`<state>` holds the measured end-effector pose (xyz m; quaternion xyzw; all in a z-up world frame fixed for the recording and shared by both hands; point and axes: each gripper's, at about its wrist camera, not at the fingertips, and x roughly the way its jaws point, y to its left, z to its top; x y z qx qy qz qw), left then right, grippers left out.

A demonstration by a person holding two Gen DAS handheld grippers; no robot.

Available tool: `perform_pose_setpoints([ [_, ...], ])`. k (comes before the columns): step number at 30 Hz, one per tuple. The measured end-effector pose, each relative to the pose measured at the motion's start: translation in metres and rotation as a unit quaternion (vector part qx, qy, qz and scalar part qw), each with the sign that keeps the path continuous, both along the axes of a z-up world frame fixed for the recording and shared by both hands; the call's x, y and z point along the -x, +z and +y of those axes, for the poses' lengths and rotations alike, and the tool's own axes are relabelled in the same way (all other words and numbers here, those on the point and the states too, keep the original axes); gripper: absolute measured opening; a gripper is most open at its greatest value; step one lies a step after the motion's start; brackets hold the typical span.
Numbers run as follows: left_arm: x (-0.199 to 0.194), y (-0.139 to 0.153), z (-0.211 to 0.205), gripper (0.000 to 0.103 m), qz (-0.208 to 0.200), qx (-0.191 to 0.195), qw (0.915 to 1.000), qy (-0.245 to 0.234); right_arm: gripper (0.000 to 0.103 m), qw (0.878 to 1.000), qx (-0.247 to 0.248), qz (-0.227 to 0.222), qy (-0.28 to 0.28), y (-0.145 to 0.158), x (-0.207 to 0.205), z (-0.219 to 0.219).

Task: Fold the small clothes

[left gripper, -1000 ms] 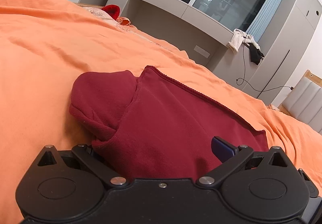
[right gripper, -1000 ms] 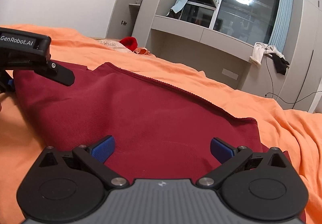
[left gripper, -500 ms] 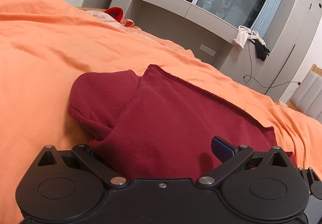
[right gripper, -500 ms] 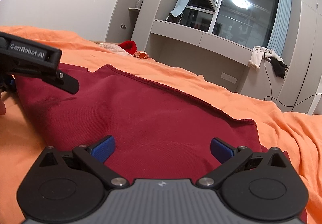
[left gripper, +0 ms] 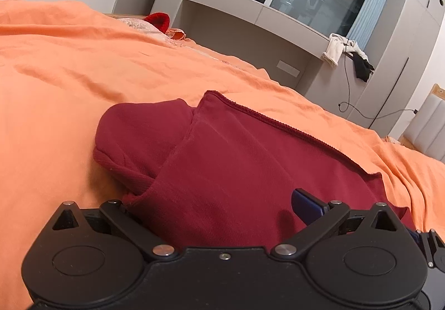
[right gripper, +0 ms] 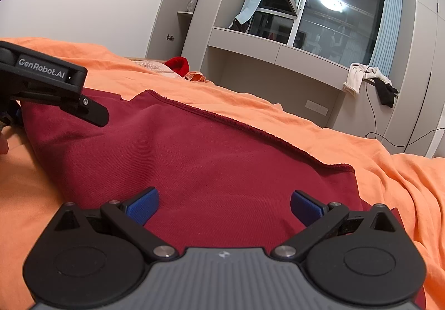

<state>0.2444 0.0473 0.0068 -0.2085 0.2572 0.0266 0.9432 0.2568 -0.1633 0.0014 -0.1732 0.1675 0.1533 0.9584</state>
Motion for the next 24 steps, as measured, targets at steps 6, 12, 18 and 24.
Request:
perform_pose_setpoints([
  [6,0.002,0.001,0.004,0.08,0.001,0.001,0.9998,0.02,0.103,1.0,0.0,0.0,0.0,0.0,0.0,0.0],
  [12,0.001,0.001,0.007,0.05,-0.002,0.0,0.9994,0.035,0.103,1.0,-0.001,0.0,0.0,0.0,0.0,-0.001],
  [18,-0.003,0.01,0.002,0.026,-0.018,-0.009,0.9994,0.03,0.103,1.0,-0.001,-0.003,0.0,0.0,0.001,-0.002],
  [24,-0.005,0.024,-0.011,0.019,-0.058,-0.023,0.998,0.009,0.103,0.999,0.015,-0.02,0.021,0.008,0.013,-0.004],
])
